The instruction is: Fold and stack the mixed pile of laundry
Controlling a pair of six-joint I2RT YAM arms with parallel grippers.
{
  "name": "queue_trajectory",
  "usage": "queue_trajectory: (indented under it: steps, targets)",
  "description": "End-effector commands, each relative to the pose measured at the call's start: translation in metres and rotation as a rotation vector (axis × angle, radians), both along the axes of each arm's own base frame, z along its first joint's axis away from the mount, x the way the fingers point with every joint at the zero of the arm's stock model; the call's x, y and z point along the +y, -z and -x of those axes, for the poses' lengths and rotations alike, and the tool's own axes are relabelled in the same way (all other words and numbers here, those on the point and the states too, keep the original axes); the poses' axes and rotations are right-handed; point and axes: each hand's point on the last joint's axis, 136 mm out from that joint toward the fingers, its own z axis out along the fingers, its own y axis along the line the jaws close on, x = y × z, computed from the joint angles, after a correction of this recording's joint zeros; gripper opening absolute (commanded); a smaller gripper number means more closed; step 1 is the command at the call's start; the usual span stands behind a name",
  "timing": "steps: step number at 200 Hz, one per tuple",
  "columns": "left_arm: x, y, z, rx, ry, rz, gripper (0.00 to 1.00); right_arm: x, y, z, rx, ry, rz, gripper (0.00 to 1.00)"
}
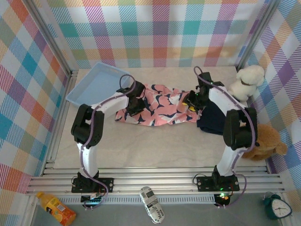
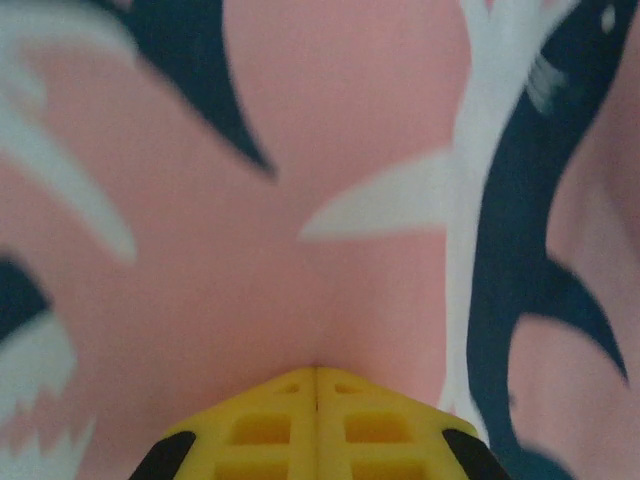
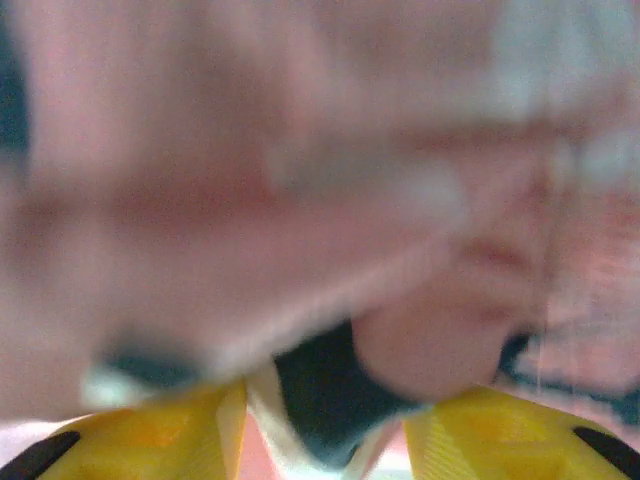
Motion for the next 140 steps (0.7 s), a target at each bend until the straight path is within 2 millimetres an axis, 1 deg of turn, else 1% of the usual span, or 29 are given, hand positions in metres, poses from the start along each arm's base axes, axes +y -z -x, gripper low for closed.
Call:
queue_trajectory:
  steps: [1, 21, 39, 57, 72, 86, 103, 119, 140]
  targets:
    - [0.040, 0.004, -0.030, -0.038, -0.042, -0.165, 0.05, -0.019, 0.022, -0.010, 0.050, 0.040, 0.108, 0.49]
    - [0.075, 0.025, -0.034, 0.016, -0.069, -0.262, 0.04, -0.032, 0.042, -0.008, 0.090, 0.008, 0.196, 0.53]
    - [0.101, 0.032, -0.034, 0.051, -0.078, -0.321, 0.04, -0.040, 0.052, -0.003, 0.102, -0.072, 0.266, 0.58]
    - [0.113, 0.030, -0.027, 0.063, -0.062, -0.357, 0.04, -0.046, 0.058, 0.004, 0.108, -0.156, 0.314, 0.63]
    - [0.117, 0.029, -0.016, 0.071, -0.044, -0.372, 0.04, -0.043, 0.062, 0.013, 0.102, -0.251, 0.347, 0.67]
    - [0.125, 0.032, 0.000, 0.100, -0.041, -0.391, 0.04, -0.034, 0.063, 0.025, 0.097, -0.357, 0.376, 0.68]
    - [0.134, 0.036, 0.028, 0.147, -0.045, -0.406, 0.04, -0.023, 0.066, 0.047, 0.100, -0.476, 0.425, 0.69]
    - [0.143, 0.032, 0.057, 0.162, -0.062, -0.405, 0.04, -0.016, 0.068, 0.072, 0.113, -0.543, 0.450, 0.71]
    - [0.144, 0.021, 0.092, 0.159, -0.073, -0.387, 0.04, -0.004, 0.064, 0.104, 0.113, -0.568, 0.425, 0.73]
